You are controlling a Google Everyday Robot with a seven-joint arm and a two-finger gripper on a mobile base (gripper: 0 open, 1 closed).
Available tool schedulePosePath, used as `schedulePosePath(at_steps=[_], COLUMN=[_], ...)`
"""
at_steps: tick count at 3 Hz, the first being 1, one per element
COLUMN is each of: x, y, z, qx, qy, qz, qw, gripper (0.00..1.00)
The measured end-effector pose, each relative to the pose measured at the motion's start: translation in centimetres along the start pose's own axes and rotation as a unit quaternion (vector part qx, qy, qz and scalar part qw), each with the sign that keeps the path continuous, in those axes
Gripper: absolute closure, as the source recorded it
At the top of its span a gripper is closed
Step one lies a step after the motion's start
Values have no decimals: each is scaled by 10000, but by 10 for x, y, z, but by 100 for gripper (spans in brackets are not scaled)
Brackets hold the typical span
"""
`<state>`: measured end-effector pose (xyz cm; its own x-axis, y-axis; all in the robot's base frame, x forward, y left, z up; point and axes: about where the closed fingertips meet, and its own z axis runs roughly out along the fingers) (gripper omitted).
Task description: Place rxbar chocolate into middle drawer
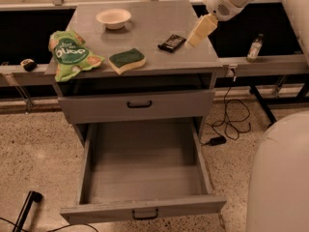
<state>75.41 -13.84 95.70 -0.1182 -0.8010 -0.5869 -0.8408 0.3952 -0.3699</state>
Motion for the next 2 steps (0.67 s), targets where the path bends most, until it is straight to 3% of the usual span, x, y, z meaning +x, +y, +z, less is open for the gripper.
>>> schedulePosePath(at_steps=[1, 2], x=[-8, -22], y=[-5, -23], z=[5, 32], qx=[36, 176], qy=[-316, -799], qz=[324, 773], qw=[9990, 9936], gripper=[0, 0])
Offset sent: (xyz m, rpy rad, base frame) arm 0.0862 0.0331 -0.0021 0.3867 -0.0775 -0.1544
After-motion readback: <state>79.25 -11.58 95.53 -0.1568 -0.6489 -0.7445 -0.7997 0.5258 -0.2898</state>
